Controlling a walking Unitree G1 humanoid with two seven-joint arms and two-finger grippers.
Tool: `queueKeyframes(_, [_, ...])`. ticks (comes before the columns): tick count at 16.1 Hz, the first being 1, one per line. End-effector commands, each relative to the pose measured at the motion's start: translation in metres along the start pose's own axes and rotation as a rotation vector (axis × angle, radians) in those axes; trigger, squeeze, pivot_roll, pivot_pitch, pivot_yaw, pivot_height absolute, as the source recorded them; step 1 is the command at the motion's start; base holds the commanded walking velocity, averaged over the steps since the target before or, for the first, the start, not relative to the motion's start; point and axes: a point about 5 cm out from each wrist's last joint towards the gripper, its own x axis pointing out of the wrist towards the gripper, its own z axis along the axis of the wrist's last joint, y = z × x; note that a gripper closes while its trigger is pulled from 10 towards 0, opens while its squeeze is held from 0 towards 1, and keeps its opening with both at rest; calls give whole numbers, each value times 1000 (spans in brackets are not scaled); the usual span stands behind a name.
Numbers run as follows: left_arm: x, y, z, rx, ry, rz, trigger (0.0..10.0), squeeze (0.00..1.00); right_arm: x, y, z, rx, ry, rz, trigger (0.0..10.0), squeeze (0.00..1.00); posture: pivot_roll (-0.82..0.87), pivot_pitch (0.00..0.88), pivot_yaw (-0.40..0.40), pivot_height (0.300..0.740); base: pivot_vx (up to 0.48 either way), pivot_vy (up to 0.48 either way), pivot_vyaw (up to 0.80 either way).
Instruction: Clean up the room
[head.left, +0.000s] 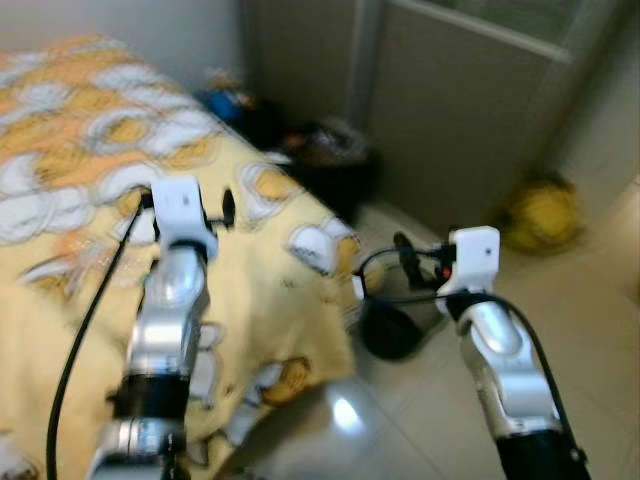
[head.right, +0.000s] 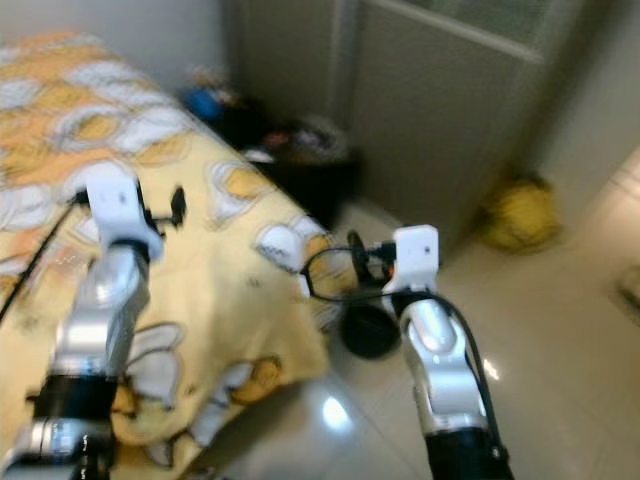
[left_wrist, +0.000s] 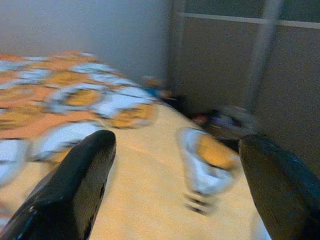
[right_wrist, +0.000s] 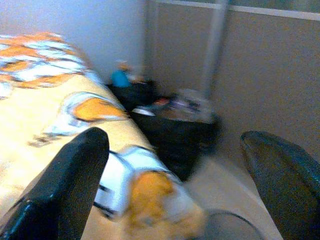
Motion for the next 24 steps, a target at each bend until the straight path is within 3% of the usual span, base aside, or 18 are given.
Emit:
queueKeyframes(1, [2, 7, -9, 14, 59, 40, 10000, 0, 2, 7, 0, 23, 6, 30, 10000, 0, -68, 0, -38, 740, 0, 0, 681])
queueKeyframes(4, [11, -8, 6, -2, 18, 9, 10000, 0, -1, 8, -3, 34, 17, 41, 10000, 0, -84, 0, -41, 740, 0, 0, 635])
queueKeyframes(7, [1, -27, 5, 100, -15, -42, 10000, 0, 1, 1, -5, 104, 34, 15, 10000, 0, -79, 0, -40, 740, 0, -305, 581])
queueKeyframes(9, [0, -30, 7, 98, -18, -30, 10000, 0, 5, 2, -3, 103, 31, 25, 10000, 0, -75, 0, -40, 740, 0, -442, 513])
queueKeyframes(11, [-5, -26, 5, 100, -17, -38, 10000, 0, 7, -3, 1, 97, 18, 12, 10000, 0, -82, 0, -23, 740, 0, -424, 491])
queueKeyframes(14, [-14, 4, -2, 231, 57, 28, 10000, 0, 7, -7, 4, 76, 19, 8, 10000, 0, -85, 4, -7, 740, 0, -424, 475])
queueKeyframes(15, [-38, 14, -8, 171, 89, 13, 10000, 0, 1, -16, 4, 49, 38, -10, 10000, 0, -80, 7, -2, 740, 0, 0, 0])
queueKeyframes(16, [-66, 13, -11, 99, 93, -62, 10000, 0, -12, -24, 5, 33, 43, -31, 10000, 0, -71, 15, -12, 740, 0, 0, 0])
queueKeyframes(17, [-85, 8, -9, 57, 68, -133, 10000, 0, -24, -28, 4, 16, 49, -35, 10000, 0, -66, 18, -14, 740, 0, 0, 0])
queueKeyframes(18, [-114, 0, -3, -28, 20, -247, 10000, 0, -46, -30, 1, -9, 61, -30, 10000, 0, -60, 25, -18, 740, 0, 0, 0])
queueKeyframes(19, [-125, 1, -3, -14, 4, -251, 10000, 0, -59, -32, -2, 0, 62, -35, 10000, 0, -56, 29, -28, 740, 0, 0, 0])
queueKeyframes(21, [-109, 5, -10, 5, 6, -152, 10000, 0, -54, -32, -3, -6, 69, -26, 10000, 0, -70, 12, -31, 740, 148, -187, 656])
queueKeyframes(24, [-85, 6, 2, 67, -30, -137, 10000, 0, -37, -33, 2, 0, 46, -29, 10000, 0, -69, 1, -21, 740, 321, -353, 594])
